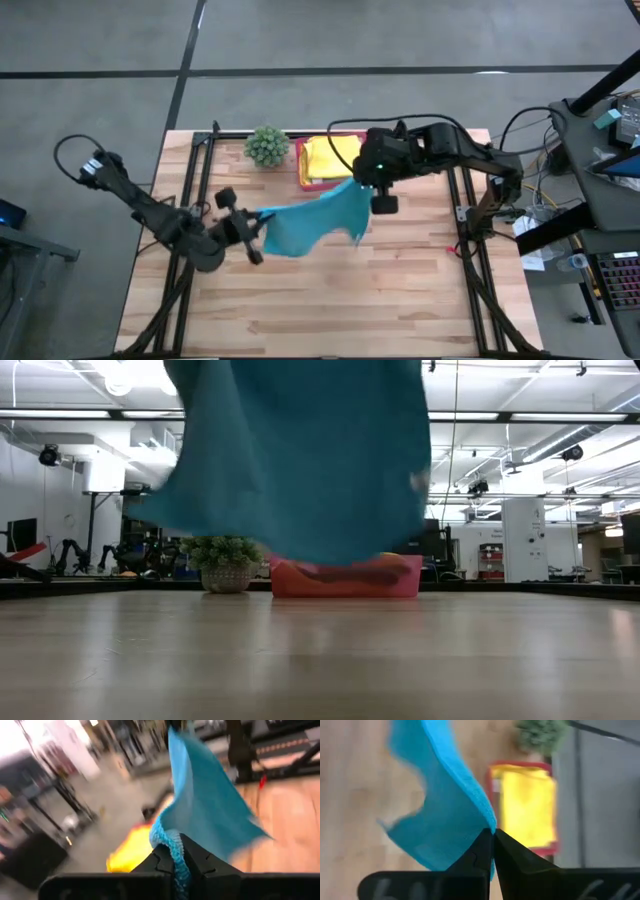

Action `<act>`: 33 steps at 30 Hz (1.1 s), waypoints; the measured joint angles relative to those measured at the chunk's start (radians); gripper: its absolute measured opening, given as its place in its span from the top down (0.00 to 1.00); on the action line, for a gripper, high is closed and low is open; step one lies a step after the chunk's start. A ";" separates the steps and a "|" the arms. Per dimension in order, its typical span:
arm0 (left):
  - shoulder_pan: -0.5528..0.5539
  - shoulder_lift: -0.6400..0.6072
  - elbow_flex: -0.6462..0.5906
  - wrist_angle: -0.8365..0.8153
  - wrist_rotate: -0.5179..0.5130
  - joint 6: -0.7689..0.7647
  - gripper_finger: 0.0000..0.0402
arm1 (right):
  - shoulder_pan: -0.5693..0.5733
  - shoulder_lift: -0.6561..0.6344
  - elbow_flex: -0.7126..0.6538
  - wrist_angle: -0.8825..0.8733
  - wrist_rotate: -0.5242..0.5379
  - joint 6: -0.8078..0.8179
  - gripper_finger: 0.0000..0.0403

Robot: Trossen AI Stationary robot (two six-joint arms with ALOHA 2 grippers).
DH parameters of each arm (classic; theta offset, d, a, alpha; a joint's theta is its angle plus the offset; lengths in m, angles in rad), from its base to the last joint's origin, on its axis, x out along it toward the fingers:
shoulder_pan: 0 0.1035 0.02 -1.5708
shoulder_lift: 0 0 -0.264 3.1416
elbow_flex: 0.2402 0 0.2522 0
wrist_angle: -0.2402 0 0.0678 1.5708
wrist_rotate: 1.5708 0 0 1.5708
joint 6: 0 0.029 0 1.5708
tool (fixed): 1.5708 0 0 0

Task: Fold microfiber towels
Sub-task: Fold the blue microfiber towel

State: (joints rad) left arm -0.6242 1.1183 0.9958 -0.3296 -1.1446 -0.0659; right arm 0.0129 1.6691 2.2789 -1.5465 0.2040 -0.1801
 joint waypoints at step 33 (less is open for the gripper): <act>-0.014 0.415 -0.033 0.164 0.989 -0.457 1.00 | 0.298 0.001 -0.771 0.408 -0.553 0.349 0.98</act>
State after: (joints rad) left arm -0.6384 1.5331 0.9631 -0.1656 -0.1556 -0.5229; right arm 0.3112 1.6699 1.5084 -1.1384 -0.3492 0.1691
